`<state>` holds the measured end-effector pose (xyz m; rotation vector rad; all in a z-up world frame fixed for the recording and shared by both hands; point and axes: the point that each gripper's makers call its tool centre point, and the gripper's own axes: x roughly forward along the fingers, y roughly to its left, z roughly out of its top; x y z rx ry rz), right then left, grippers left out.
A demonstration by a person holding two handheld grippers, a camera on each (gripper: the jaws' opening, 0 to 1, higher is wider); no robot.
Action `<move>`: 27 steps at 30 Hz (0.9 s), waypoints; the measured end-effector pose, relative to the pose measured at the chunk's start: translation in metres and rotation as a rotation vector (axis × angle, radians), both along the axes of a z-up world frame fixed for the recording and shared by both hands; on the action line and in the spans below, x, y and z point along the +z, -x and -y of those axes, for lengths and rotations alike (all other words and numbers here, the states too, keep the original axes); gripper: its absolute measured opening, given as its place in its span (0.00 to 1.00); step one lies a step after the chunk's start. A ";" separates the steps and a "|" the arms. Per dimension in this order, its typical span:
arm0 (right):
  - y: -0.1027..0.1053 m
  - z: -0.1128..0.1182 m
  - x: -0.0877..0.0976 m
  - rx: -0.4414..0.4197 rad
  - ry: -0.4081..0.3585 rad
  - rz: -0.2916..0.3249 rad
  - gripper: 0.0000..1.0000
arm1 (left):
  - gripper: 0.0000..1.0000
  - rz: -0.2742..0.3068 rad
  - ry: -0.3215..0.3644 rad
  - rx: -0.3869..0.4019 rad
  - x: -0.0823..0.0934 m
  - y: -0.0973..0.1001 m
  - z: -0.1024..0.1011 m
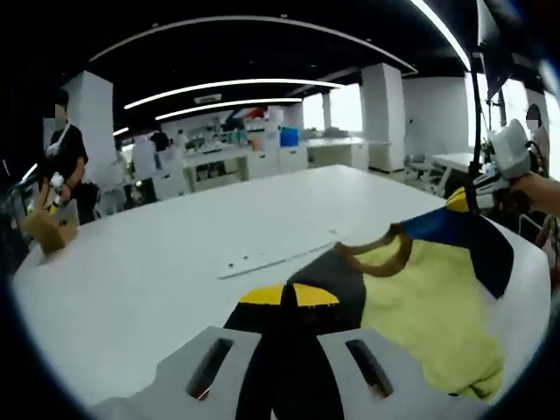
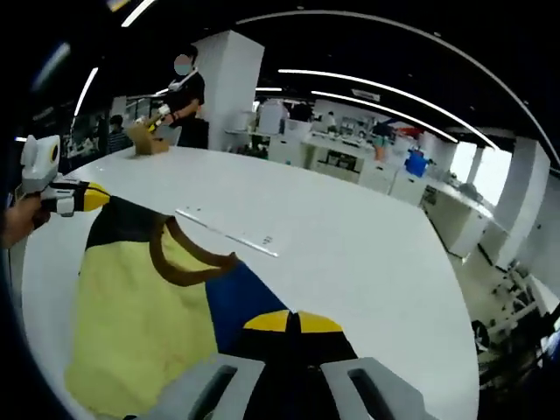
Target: Fold the garment on the visible template until the final outline fits inside the template.
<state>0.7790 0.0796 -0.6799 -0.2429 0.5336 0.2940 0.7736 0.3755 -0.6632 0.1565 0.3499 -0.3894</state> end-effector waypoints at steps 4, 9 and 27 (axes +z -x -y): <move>-0.017 0.005 -0.012 -0.039 -0.004 -0.009 0.00 | 0.00 -0.011 -0.040 0.016 -0.013 -0.014 -0.001; -0.031 0.005 -0.028 -0.057 -0.003 -0.032 0.00 | 0.00 -0.042 -0.009 0.047 -0.029 -0.029 -0.004; -0.047 0.006 -0.075 -0.078 0.010 -0.133 0.00 | 0.00 -0.126 -0.136 -0.001 -0.079 -0.049 -0.007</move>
